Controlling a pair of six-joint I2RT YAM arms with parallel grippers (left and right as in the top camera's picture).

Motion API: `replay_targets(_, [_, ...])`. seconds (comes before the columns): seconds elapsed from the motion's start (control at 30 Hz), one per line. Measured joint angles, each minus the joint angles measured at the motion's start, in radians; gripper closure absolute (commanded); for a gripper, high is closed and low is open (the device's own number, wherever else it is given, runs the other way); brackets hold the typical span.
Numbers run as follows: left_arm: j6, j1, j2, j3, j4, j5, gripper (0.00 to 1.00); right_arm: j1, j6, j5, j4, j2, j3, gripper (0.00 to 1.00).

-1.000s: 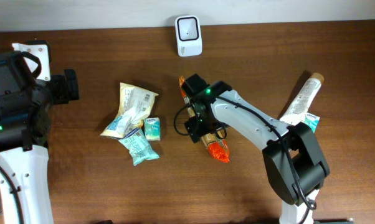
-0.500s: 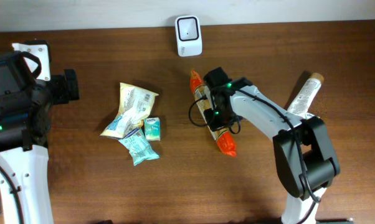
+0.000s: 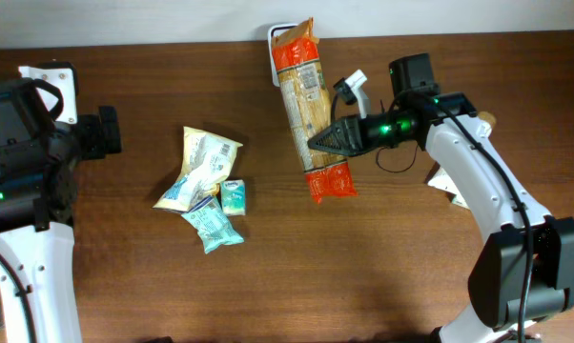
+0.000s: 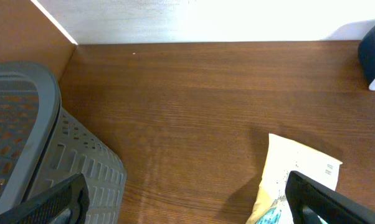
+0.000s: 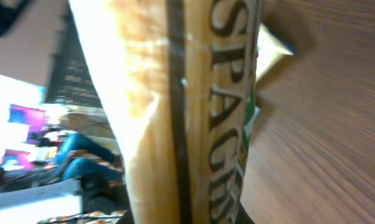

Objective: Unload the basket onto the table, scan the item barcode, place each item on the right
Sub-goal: 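Hold the spaghetti packet in front of the white scanner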

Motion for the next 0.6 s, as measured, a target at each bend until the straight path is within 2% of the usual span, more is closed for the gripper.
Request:
replay_targets(0.1, [0.0, 0.0, 0.0, 0.0, -0.001, 0.0, 0.01, -0.013, 0.0, -0.063, 0.016, 0.0, 0.0, 0.96])
replay_targets(0.2, [0.0, 0.0, 0.0, 0.0, -0.001, 0.0, 0.01, -0.01, 0.053, 0.004, 0.006, 0.0, 0.028, 0.96])
replay_targets(0.3, [0.0, 0.0, 0.0, 0.0, -0.002, 0.0, 0.01, 0.027, 0.113, 0.236, -0.114, 0.008, 0.198, 0.96])
replay_targets(0.43, [0.0, 0.0, 0.0, 0.0, 0.001, 0.0, 0.01, 0.139, 0.11, 0.593, -0.346, 0.129, 0.71, 0.96])
replay_targets(0.5, [0.0, 0.0, 0.0, 0.0, -0.003, 0.0, 0.01, 0.182, 0.085, 0.774, -0.377, 0.214, 0.894, 0.96])
replay_targets(0.6, [0.0, 0.0, 0.0, 0.0, -0.003, 0.0, 0.01, 0.244, 0.014, 1.093, -0.322, 0.308, 0.953, 0.96])
